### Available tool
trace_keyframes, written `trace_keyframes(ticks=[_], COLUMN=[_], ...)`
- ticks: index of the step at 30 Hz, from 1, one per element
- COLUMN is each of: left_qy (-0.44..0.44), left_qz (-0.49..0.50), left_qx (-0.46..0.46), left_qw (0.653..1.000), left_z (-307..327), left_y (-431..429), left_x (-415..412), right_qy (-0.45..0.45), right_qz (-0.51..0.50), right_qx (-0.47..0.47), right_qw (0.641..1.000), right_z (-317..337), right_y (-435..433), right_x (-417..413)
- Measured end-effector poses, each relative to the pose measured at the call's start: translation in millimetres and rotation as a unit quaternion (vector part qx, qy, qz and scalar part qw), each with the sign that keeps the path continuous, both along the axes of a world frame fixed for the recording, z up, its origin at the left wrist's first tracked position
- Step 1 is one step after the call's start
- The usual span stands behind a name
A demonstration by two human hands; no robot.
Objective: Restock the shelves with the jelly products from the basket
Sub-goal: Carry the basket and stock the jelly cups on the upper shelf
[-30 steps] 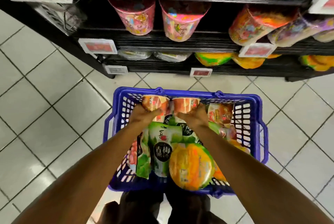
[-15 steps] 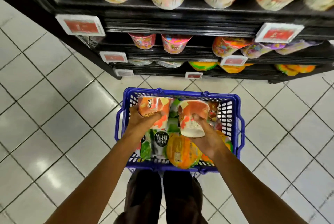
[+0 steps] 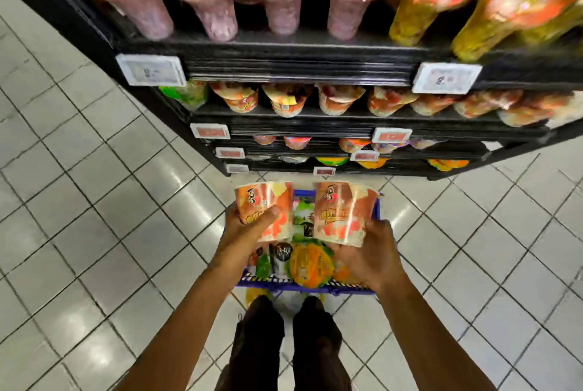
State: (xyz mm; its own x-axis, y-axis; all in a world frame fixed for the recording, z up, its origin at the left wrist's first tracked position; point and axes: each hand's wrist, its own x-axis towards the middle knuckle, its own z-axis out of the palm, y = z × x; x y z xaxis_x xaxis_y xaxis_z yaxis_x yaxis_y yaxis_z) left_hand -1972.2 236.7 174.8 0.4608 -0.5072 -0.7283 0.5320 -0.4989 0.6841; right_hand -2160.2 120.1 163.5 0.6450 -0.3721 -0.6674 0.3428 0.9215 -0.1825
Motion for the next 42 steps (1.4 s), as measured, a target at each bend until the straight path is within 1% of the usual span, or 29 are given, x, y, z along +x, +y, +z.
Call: trace_keyframes(ticks=[2,6,9,11,16,20,24,27,30,35,39,42], left_qy=[-0.014,-0.037,-0.046,-0.052,-0.059,-0.116,-0.187,-0.235,-0.256,-0.285,-0.314,-0.352], left_qz=[-0.013,-0.023,-0.047,-0.067,-0.092,-0.104,-0.117,-0.110,-0.100,-0.076,-0.053,-0.054], left_qx=[-0.027,-0.087,-0.131,-0.161,-0.194,-0.201,-0.225,-0.248,-0.289,-0.350,-0.393,-0.411], left_qw=[0.999,0.995,0.989,0.983,0.975,0.967,0.949,0.933,0.917,0.889,0.862,0.839], left_z=[49,144,201,237,300,338,373,407,450,521,573,608], left_y=[-1,0,1,2,10,14,14,7,0,-21,-38,-50], left_x=[7,17,23,26,36,47,54,58,58,56,51,50], right_qy=[-0.037,-0.075,-0.078,-0.070,-0.048,-0.041,-0.083,-0.047,-0.055,-0.046,-0.043,-0.042], right_qz=[0.004,-0.010,-0.028,-0.032,-0.036,-0.050,-0.084,-0.114,-0.130,-0.113,-0.140,-0.139], right_qx=[-0.033,-0.078,-0.096,-0.127,-0.203,-0.276,-0.261,-0.272,-0.361,-0.505,-0.563,-0.613], right_qw=[0.999,0.994,0.992,0.989,0.977,0.959,0.958,0.954,0.922,0.854,0.813,0.777], right_z=[50,151,210,241,295,325,360,391,434,508,560,597], right_y=[-4,-2,4,9,26,33,25,12,-1,-23,-40,-54], right_x=[-3,2,11,16,27,32,35,34,33,22,14,10])
